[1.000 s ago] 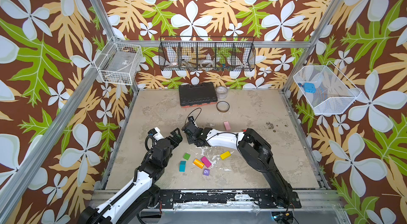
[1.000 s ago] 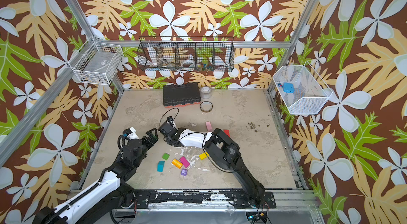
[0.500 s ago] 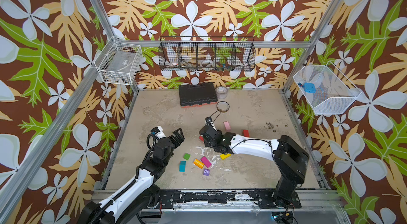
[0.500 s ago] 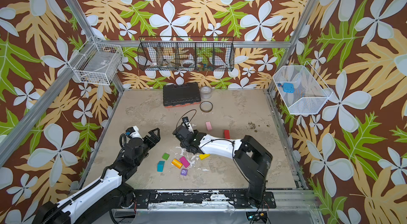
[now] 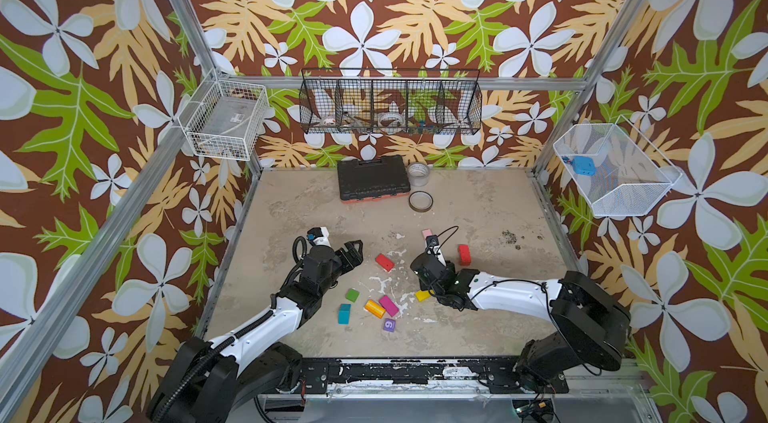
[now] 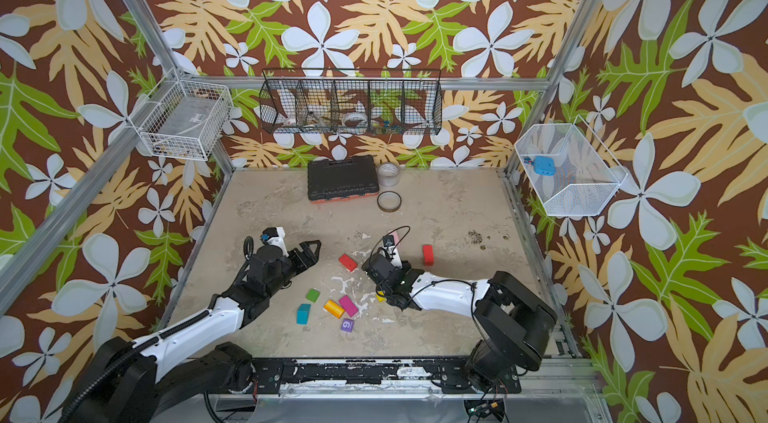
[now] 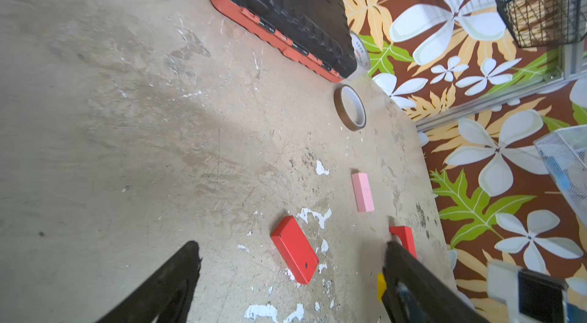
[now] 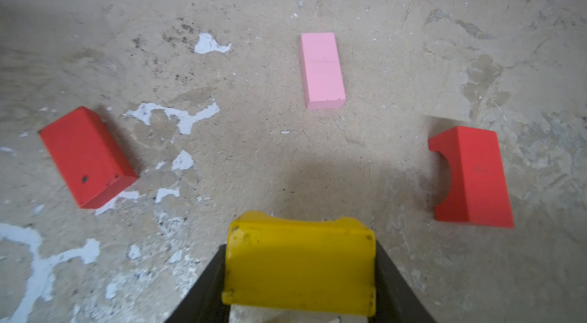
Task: Build the wood block tower
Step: 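Carry the yellow block to the red arch block and release it beside it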
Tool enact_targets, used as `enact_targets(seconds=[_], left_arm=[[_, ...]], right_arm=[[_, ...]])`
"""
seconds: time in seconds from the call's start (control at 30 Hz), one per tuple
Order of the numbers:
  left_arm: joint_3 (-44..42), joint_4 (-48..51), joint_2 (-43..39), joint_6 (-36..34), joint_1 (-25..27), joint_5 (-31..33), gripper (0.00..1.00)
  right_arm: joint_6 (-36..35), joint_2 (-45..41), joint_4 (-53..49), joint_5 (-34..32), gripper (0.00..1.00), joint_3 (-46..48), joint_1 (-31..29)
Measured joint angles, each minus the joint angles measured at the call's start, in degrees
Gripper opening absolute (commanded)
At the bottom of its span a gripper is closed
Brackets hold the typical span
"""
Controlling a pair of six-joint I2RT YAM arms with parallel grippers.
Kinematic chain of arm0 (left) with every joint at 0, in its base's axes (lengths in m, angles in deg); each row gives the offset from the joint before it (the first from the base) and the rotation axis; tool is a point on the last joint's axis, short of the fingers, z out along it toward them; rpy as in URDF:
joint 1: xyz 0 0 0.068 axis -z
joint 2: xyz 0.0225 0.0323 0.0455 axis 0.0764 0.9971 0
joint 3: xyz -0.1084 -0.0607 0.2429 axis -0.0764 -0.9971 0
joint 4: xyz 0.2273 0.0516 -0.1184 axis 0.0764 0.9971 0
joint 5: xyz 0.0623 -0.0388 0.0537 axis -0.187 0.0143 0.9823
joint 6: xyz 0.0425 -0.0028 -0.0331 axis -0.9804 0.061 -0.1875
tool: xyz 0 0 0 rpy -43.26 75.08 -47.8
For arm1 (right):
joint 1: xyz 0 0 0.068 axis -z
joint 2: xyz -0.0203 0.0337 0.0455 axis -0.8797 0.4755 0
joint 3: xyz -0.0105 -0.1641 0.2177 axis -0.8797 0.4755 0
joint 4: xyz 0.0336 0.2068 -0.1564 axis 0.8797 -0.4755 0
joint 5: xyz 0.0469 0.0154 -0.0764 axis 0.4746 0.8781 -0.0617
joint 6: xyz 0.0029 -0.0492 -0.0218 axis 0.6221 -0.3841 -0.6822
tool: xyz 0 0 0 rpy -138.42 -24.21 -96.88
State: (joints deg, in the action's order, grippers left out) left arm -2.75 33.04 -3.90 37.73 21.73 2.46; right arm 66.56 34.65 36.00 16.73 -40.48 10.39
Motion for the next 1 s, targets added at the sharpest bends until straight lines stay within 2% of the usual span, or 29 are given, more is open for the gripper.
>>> enact_targets(seconds=[0.23,0.33,0.5,0.6,1.0], left_arm=[[2.29,0.02,5.79,-0.42,0.66,-2.71,0.89],[2.97,0.02,7.54,-0.48,0.81,-3.69,0.89],[3.74,0.04,9.4,-1.27,1.09,-4.87,0.89],[3.98,0.04,9.75,-1.33,1.29,-4.85,0.88],[4.11,0.2,9.29,-1.49,1.42,-4.81,0.88]], right_arm=[[-0.04,4.46,1.57,0.22,0.52,0.09,2.75],[-0.09,5.64,2.58,0.15,0.59,-0.17,3.58],[-0.24,6.1,3.17,0.11,0.77,-0.22,3.98],[-0.22,6.1,3.17,0.11,0.82,0.09,3.98],[2.97,2.58,2.47,-2.16,0.83,4.17,3.98]])
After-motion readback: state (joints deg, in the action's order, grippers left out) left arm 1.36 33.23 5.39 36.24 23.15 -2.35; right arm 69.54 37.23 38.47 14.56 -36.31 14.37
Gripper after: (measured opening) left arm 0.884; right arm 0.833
